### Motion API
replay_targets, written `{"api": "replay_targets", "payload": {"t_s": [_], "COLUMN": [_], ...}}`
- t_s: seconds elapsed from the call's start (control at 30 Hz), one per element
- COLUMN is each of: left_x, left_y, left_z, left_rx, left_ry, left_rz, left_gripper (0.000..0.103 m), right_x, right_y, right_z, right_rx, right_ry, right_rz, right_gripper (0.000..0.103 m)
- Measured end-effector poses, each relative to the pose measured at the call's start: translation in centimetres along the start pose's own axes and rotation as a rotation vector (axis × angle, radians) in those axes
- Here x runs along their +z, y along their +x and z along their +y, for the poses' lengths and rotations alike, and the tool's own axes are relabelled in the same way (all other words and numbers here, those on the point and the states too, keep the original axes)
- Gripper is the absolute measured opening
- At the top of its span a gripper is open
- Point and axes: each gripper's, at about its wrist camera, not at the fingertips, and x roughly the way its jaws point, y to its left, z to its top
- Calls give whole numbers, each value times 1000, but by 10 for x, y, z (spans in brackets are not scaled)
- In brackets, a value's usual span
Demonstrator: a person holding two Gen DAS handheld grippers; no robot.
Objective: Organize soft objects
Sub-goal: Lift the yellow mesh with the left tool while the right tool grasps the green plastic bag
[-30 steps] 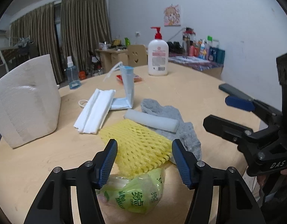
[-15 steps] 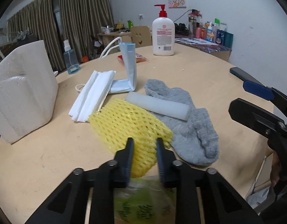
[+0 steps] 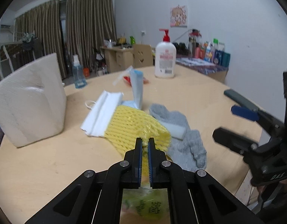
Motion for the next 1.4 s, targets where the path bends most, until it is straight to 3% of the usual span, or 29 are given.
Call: {"api": "replay_targets", "payload": {"t_s": [0.3, 0.63, 0.97, 1.07, 1.1, 1.13, 1.2, 1.23, 1.4], "left_x": [0, -21, -44, -49, -50, -51, -54, -55, -51], "left_y": [-47, -83, -84, -77, -76, -75, -74, -75, -63], "left_z": [25, 54, 68, 72, 72, 72, 73, 73, 74], "left_rx": [60, 113, 106, 113, 115, 118, 129, 132, 154], "left_ry": [-41, -96, -130, -139, -138, -138, -138, -138, -146], "left_rz": [-98, -139, -107, -83, -80, -79, -87, -105, -82], "left_gripper": [6, 6, 6, 14, 25, 46, 75, 80, 80], "right_x": [3, -6, -12, -13, -14, -14, -15, -15, -17], "right_y": [0, 10, 20, 23, 23, 23, 23, 24, 27], "right_z": [29, 80, 100, 102, 101, 100, 99, 98, 101], "right_rx": [88, 241, 304, 300, 302, 299, 298, 298, 305], "right_ry": [-49, -131, -166, -168, -165, -163, -161, -159, -163], "right_rz": [2, 62, 119, 128, 131, 132, 134, 138, 154], "right_gripper": [103, 103, 103, 103, 103, 103, 103, 103, 103]}}
